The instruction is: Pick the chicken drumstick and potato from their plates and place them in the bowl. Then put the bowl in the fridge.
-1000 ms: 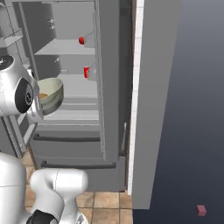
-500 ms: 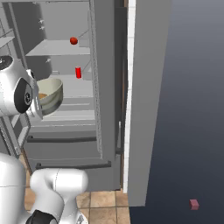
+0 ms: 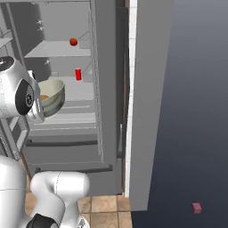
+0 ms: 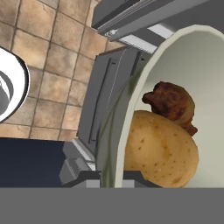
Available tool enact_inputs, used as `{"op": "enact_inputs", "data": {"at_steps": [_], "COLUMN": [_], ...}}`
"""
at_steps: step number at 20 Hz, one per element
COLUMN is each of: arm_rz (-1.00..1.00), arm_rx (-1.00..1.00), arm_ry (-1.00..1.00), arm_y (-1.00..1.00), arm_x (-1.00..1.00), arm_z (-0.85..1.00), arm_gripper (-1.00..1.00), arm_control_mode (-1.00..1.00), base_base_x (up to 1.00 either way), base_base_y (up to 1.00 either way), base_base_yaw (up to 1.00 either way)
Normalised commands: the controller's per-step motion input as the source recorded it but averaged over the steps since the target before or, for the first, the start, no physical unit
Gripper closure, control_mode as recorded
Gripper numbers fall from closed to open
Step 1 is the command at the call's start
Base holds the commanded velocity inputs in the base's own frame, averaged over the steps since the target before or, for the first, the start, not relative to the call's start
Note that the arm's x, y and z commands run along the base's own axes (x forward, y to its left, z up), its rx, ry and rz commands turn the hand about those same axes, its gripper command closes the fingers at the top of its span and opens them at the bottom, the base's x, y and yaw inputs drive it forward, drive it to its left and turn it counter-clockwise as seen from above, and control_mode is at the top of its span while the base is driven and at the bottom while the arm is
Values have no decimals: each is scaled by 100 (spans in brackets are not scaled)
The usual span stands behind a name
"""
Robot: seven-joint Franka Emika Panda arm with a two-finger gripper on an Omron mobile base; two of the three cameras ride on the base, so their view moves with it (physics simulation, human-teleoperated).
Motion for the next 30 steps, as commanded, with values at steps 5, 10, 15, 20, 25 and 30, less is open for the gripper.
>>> {"op": "enact_inputs", "data": {"at_steps": [5,10,15,20,25,30], "arm_rz": [0,0,0,0,0,0], "arm_rx": [0,0,0,0,0,0], "arm_ry": [0,0,0,0,0,0], "arm_y": [0,0,0,0,0,0], "arm_x": [0,0,0,0,0,0], "arm_z": [0,0,0,0,0,0], "arm_gripper": [100,100,100,100,100,100], "arm_control_mode": [100,100,100,100,100,100], "base_base_x": [42,38,29,11,1,12], "base_base_y": [27,26,22,19,32,39], "base_base_yaw": [0,0,0,0,0,-3]}}
